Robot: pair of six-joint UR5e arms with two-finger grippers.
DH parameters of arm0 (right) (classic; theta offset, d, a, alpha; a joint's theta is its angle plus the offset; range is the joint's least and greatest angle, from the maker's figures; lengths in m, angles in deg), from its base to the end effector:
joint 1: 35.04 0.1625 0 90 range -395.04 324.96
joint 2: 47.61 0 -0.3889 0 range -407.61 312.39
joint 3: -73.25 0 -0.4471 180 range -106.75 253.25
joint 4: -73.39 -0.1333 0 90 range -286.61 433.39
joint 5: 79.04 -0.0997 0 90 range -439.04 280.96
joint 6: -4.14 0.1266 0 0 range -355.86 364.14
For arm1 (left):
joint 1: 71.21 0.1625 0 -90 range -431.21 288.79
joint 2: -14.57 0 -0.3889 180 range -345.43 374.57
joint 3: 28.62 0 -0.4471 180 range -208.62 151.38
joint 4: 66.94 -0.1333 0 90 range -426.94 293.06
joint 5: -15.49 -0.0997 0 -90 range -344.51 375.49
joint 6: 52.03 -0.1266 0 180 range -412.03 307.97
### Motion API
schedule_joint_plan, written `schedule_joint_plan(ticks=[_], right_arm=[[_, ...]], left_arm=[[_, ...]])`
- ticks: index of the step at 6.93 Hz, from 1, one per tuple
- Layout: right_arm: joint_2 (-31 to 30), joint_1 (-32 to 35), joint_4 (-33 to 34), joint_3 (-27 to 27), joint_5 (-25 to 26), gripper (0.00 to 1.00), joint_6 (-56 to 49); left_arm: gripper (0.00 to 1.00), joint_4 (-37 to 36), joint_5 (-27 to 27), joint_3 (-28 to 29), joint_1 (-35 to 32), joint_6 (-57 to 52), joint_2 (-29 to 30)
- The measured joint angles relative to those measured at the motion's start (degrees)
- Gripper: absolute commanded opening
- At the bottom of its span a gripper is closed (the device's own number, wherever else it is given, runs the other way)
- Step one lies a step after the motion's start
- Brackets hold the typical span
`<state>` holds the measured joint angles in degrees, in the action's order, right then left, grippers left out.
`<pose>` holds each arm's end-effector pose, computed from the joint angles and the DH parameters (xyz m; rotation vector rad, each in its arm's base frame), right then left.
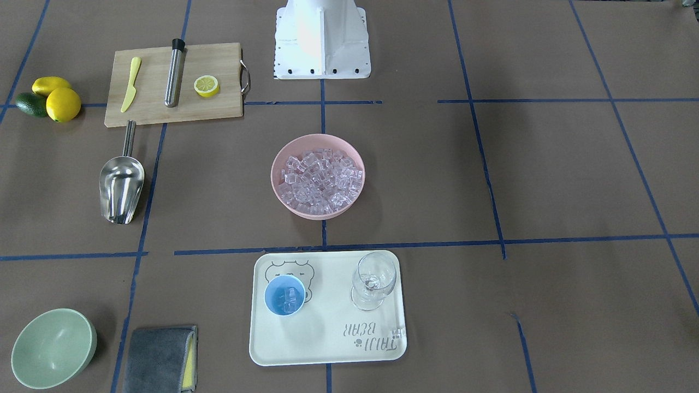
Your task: Put ice in cup with scoop
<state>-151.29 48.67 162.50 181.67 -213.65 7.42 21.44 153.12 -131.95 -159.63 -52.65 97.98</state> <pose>-0.0065 -0.4637 0.5833 0.0280 -0.7832 -0.0881 -0.0258 -0.5072 0.5724 0.0772 0.8316 0.0733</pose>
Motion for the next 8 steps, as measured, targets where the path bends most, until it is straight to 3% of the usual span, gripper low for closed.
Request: schedule_joint_plan(ticks=[4, 8], right_arm=[[0.35, -2.10, 0.32, 0.50, -0.47, 1.00, -1.44], [2.21, -0.22, 5.76, 0.82, -0.61, 1.00, -6.30]], left_arm=[[1.00, -0.16, -0.54, 4.43, 0.01, -0.26, 2.24], [1.00, -0.70, -0.77, 5.67, 0.01, -0.25, 3.72]])
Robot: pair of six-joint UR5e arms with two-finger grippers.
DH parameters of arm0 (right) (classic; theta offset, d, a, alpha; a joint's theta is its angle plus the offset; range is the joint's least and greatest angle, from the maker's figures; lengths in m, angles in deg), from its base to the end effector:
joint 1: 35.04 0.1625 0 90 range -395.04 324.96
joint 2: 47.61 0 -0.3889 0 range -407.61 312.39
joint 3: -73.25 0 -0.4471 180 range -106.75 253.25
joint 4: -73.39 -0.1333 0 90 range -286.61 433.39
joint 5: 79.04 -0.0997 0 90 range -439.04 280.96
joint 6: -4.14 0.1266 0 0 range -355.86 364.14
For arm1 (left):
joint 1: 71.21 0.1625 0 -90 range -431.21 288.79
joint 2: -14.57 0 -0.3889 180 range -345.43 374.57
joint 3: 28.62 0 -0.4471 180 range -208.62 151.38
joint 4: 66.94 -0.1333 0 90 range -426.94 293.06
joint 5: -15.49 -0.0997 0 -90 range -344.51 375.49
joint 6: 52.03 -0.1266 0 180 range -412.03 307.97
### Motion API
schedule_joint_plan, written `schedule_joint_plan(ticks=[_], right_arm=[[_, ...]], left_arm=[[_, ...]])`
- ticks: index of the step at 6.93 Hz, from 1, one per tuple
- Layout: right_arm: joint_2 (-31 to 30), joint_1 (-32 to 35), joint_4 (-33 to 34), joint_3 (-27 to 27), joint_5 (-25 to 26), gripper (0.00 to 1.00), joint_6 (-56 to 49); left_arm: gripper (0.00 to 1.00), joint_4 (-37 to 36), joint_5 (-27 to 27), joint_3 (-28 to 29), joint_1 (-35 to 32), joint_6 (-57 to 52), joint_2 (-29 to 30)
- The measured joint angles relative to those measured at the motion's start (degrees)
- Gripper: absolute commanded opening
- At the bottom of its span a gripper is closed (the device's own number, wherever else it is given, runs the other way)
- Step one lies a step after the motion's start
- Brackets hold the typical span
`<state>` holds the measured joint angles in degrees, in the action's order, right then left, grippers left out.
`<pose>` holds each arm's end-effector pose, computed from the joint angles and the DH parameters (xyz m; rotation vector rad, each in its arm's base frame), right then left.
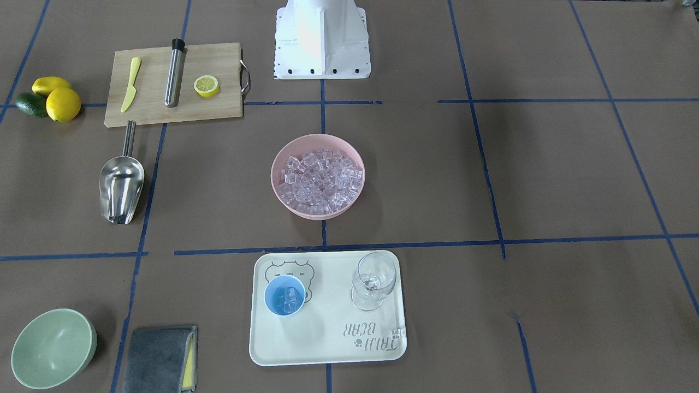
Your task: Put ice in cup with scoop
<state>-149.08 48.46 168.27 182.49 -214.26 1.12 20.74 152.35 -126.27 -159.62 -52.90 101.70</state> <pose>-0.0100 -0.4716 0.5672 0.0238 -0.7912 -0.1773 -0.0262 -0.5303 0.5959 0.0354 0.8181 0.0581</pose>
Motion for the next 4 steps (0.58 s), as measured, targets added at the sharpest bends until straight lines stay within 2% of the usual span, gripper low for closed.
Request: schedule_joint_plan(ticks=[4], right_arm=[[-0.07, 1.44, 2.38, 0.75, 0.47, 1.00, -1.43]], left_arm=[[1.00, -0.60, -2.67, 1.99, -0.38, -0.06, 0.61]])
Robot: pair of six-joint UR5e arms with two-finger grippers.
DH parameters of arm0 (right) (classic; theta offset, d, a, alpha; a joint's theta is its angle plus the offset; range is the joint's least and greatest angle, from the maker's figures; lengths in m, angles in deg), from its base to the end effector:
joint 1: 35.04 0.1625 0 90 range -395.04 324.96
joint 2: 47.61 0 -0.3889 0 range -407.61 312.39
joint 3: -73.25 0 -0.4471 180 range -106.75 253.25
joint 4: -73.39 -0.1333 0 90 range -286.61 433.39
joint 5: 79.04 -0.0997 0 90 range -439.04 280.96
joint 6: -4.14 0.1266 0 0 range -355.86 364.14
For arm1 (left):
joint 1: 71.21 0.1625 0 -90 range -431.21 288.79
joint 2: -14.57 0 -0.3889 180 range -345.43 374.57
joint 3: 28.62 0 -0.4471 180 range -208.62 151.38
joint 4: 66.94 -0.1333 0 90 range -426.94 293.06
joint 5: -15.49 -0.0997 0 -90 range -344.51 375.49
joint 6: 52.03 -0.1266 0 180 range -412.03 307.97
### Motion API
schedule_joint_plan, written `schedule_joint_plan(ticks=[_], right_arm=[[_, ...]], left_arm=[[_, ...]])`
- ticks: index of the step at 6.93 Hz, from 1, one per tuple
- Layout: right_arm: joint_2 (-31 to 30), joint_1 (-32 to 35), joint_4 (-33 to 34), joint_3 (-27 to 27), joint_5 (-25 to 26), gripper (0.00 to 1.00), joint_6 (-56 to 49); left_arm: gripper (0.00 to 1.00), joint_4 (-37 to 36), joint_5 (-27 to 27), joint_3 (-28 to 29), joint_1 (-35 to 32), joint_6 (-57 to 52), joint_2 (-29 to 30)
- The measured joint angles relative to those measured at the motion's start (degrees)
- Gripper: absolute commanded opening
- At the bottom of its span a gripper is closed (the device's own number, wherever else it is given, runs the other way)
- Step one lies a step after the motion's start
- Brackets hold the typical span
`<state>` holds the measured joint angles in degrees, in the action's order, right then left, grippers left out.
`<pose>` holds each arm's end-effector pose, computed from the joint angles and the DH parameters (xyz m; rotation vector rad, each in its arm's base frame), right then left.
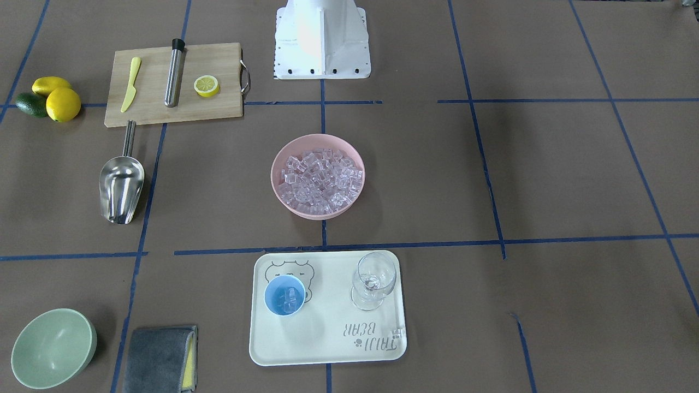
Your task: Put ice in cup with scoop
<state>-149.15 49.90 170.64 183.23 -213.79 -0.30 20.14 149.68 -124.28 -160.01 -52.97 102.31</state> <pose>0.0029 -0.4681 0.5657 0.0155 -0.7820 -0.1654 -0.0339 -0.5323 0.6145 0.0062 0.7713 0.0387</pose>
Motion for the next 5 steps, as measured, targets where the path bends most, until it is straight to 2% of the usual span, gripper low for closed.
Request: schedule_joint_plan(ticks=[5], right_arm=[[-0.39, 0.03, -0.38, -0.24, 0.10, 1.00, 0.14]], left_arm=[[1.00, -0.67, -0.41, 0.41, -1.49, -0.03, 1.67]])
